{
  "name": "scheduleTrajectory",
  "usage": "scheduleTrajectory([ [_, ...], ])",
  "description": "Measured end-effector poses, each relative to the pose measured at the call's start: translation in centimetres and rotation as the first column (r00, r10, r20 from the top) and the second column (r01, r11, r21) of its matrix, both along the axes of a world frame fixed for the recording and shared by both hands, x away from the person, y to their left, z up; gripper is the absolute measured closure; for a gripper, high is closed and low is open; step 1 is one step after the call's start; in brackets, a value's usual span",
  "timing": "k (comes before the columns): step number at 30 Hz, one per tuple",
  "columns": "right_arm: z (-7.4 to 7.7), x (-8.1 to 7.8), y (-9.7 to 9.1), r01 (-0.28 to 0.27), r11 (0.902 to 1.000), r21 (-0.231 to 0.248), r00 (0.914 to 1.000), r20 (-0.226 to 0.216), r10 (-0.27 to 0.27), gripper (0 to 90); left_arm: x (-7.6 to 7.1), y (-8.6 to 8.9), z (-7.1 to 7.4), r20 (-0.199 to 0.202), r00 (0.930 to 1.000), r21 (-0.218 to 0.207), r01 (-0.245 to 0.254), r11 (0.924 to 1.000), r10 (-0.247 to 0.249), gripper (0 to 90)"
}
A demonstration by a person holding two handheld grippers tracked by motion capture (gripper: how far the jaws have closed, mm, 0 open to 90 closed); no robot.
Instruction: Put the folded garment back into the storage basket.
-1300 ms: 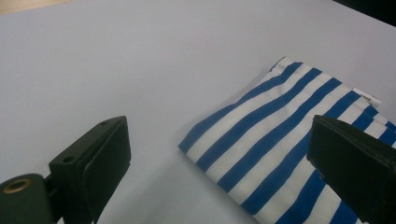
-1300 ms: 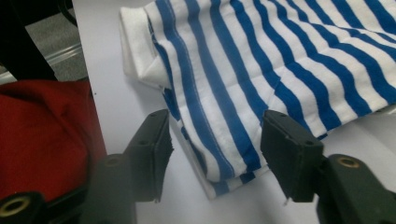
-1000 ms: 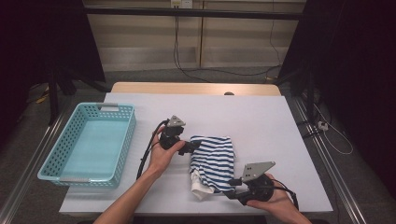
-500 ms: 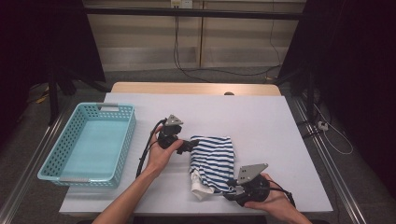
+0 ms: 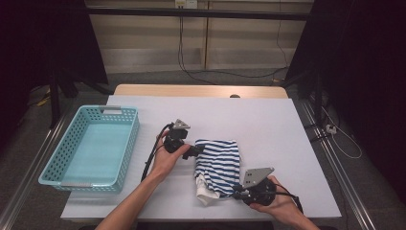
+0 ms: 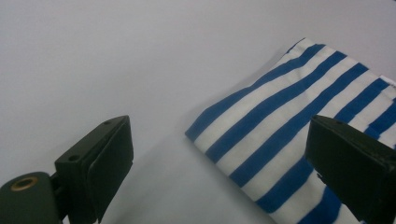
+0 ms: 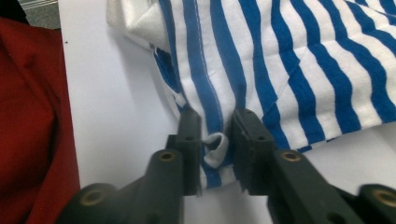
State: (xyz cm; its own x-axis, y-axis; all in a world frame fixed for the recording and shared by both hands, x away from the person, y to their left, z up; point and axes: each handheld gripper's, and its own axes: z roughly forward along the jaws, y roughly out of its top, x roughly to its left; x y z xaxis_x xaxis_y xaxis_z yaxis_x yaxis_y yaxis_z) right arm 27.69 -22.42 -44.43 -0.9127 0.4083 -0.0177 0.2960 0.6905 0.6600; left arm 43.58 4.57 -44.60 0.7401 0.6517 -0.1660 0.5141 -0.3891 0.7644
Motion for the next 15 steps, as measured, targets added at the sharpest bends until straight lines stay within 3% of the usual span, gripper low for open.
scheduleTrajectory([
  [6,0.1,0.3,-0.1,0.023,0.9997,0.009,0.9995,-0.023,-0.023,83.8,0.7,-0.9,-0.1,-0.016,0.9995,0.018,-0.025,0.9995,0.026,7.0],
  [8,0.1,0.2,0.0,0.024,0.9997,0.003,0.9996,-0.016,-0.024,83.9,1.1,-1.1,-0.1,-0.056,0.9984,-0.007,0.006,1.0,-0.007,6.6],
  [9,0.1,0.2,0.0,0.024,0.9997,0.003,0.9996,-0.016,-0.024,83.9,1.1,-1.1,-0.1,-0.056,0.9984,-0.007,0.006,1.0,-0.007,6.7],
  [11,0.1,0.1,0.0,0.027,0.9996,0.009,0.9995,-0.019,-0.026,83.9,1.2,-1.3,-0.3,-0.043,0.999,0.067,-0.011,0.9977,0.013,11.6],
  [15,0.1,0.1,0.0,0.03,0.9996,0.002,0.9995,-0.014,-0.03,83.8,1.3,-1.1,-0.6,-0.047,0.9981,0.035,-0.037,0.9987,0.039,26.3],
])
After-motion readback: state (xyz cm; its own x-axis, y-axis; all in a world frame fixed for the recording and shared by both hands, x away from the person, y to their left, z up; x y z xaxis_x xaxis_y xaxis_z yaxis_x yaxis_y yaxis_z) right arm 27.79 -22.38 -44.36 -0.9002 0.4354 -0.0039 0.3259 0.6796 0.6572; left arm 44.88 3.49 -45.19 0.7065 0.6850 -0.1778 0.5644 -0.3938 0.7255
